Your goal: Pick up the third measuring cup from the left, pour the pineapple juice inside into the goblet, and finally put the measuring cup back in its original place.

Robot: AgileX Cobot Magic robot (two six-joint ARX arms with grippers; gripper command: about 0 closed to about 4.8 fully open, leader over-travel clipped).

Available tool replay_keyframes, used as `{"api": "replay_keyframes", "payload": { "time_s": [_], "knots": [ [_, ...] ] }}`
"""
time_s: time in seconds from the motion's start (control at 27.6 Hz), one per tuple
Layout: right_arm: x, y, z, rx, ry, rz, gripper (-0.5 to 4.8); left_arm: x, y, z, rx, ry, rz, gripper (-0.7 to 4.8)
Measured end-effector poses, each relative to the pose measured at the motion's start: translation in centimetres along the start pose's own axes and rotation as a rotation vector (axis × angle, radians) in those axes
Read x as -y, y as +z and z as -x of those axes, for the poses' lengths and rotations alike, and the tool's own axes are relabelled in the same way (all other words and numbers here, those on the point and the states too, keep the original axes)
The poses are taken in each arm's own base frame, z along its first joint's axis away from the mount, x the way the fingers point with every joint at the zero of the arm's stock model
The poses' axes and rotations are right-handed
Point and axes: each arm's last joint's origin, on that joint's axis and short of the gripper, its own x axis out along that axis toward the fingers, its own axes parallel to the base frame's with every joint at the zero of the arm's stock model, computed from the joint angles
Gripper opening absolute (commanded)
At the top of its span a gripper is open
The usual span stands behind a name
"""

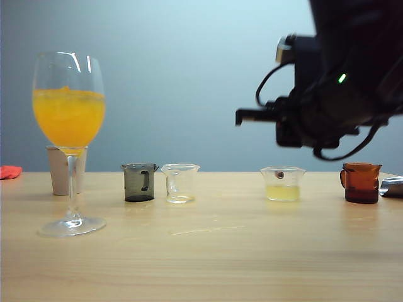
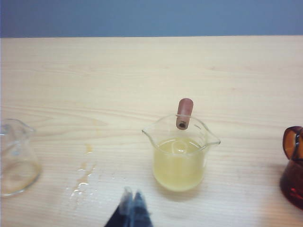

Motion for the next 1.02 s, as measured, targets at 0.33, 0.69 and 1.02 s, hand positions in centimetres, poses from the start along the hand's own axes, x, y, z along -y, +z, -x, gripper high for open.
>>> {"api": "replay_keyframes", "payload": {
  "time_s": [0.33, 0.69, 1.02],
  "knots": [
    [-1.2, -2.8, -3.0, -0.064, -0.043, 0.006, 4.45, 0.0, 0.0, -0.1, -0.006, -0.003, 0.001, -0.05],
    [-1.1, -3.6, -6.2, -0.074, -0.156, -0.041, 4.57, 0.0, 0.0, -0.2, -0.008, -0.004, 0.002, -0.05],
    [-1.1, -4.0, -8.1, -0.084, -0.23, -0.025, 4.72, -0.1, -0.1, -0.5, -0.022, -0.017, 0.004, -0.05]
  ]
}}
